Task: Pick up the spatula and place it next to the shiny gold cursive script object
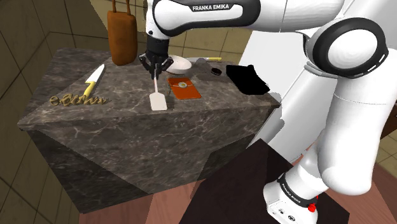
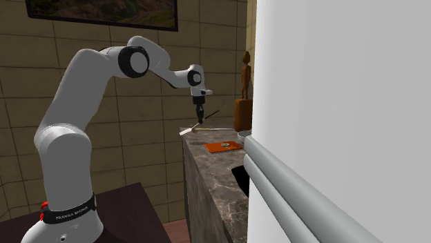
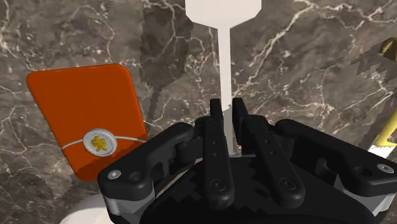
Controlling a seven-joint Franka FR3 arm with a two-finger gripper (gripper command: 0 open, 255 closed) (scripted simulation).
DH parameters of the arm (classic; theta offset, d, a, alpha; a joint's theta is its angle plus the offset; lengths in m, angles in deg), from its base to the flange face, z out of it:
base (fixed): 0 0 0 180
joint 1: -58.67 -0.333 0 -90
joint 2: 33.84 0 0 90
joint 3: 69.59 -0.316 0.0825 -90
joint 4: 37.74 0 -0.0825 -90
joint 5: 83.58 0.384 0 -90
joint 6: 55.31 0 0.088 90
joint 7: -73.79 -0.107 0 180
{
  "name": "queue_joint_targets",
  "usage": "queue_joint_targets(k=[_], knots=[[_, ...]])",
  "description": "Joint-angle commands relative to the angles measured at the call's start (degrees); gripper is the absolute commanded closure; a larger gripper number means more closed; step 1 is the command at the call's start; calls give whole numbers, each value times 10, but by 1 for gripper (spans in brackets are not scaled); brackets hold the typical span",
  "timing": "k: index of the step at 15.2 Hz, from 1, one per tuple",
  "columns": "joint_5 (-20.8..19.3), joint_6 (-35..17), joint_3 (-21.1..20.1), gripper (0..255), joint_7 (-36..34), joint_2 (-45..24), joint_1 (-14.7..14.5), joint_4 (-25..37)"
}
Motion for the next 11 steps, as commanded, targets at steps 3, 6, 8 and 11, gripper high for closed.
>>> queue_joint_targets(k=[3, 6, 8, 11], knots=[[-15, 41, -6, 255, -39, -74, -40, 111], [-26, 83, -7, 255, -62, -138, -74, 216], [-32, 118, -6, 255, -74, -188, -97, 300], [-32, 92, -6, 255, -76, -184, -94, 270]])
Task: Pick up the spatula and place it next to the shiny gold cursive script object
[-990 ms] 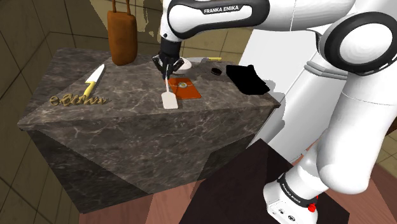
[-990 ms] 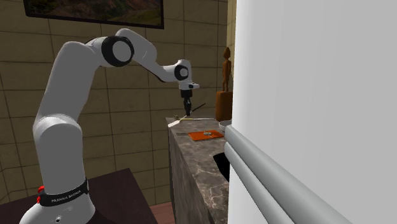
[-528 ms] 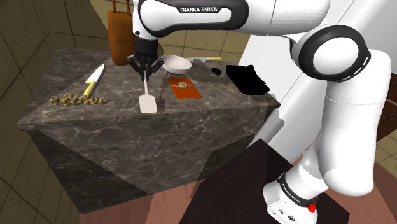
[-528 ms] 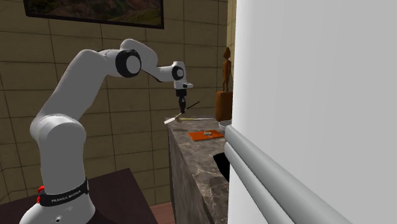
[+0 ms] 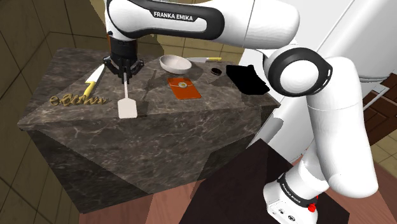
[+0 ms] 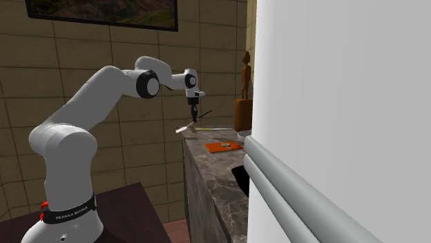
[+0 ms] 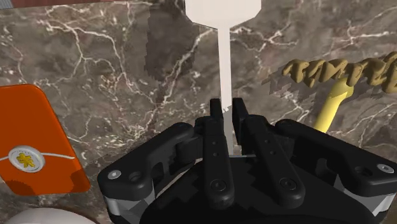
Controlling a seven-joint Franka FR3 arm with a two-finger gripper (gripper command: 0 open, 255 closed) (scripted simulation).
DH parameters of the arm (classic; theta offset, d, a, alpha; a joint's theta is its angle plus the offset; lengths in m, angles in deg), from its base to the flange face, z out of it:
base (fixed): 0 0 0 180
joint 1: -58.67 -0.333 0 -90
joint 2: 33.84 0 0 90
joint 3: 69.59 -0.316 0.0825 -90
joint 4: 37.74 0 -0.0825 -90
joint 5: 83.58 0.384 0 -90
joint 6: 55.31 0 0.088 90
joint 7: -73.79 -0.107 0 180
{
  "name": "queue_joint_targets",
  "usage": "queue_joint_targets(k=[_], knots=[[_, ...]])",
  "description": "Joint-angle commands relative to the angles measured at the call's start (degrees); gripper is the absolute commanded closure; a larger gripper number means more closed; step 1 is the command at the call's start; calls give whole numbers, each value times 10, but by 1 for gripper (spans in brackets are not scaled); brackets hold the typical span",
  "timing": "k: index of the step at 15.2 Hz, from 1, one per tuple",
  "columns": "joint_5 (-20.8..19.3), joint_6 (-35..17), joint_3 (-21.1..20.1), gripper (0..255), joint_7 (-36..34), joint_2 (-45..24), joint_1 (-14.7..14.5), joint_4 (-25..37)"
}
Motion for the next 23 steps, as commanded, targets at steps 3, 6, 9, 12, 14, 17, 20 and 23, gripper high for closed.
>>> queue_joint_targets(k=[3, 6, 9, 12, 14, 17, 20, 23], knots=[[-1, -28, 1, 255, -4, -4, 1, -24], [-2, -51, 1, 255, -6, -5, 3, -46], [-3, -72, 1, 255, -8, -7, 4, -65], [-5, -92, 2, 255, -10, -11, 5, -82], [-6, -105, 3, 255, -12, -15, 5, -91], [-6, -109, 3, 255, -12, -16, 5, -94], [-6, -109, 3, 255, -12, -16, 5, -94], [-6, -109, 3, 0, -12, -16, 5, -94]])
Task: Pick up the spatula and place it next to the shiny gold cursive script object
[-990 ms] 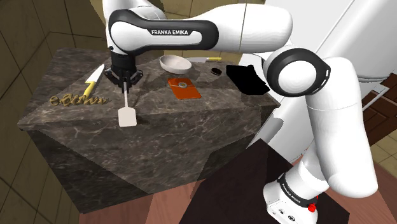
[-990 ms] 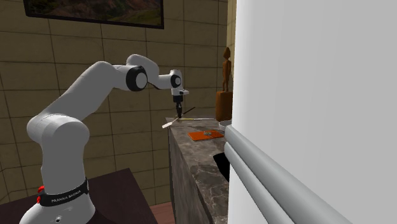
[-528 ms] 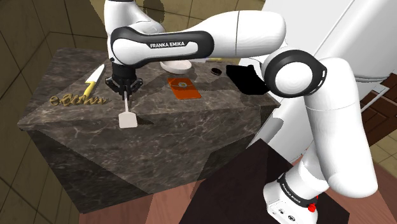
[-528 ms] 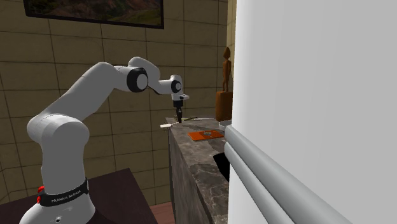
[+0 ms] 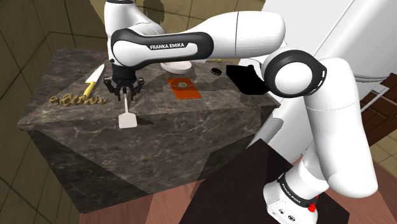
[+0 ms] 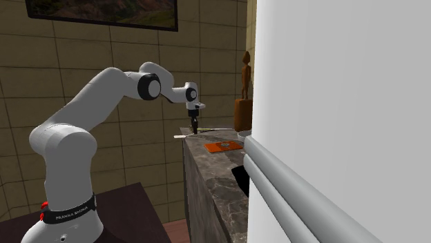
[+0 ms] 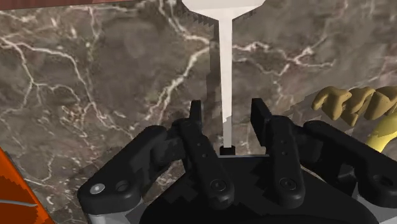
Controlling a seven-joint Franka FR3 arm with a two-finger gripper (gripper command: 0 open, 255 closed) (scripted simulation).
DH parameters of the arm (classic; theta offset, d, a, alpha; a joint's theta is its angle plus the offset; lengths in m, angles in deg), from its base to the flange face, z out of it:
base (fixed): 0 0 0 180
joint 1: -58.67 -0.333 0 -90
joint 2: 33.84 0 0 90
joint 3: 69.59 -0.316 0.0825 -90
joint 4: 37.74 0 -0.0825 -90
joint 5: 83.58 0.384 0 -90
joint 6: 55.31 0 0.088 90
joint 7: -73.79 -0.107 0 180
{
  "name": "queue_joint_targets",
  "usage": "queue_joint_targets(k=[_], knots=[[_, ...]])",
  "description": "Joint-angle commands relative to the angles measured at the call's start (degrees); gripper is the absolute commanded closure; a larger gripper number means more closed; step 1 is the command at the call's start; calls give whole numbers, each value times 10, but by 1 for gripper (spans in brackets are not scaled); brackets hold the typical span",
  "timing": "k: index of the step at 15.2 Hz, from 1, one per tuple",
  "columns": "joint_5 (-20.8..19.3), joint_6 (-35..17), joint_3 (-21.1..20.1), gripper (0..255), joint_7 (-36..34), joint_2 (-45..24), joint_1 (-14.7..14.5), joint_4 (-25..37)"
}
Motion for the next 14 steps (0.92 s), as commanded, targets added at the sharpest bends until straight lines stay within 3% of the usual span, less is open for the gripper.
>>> queue_joint_targets(k=[1, 5, 9, 14], knots=[[0, 0, 0, 0, 0, 0, 0, 0], [0, 0, 0, 0, 0, 0, 0, 0], [4, 60, -3, 0, 4, 18, -4, 42], [4, 60, -3, 0, 4, 18, -4, 42]])
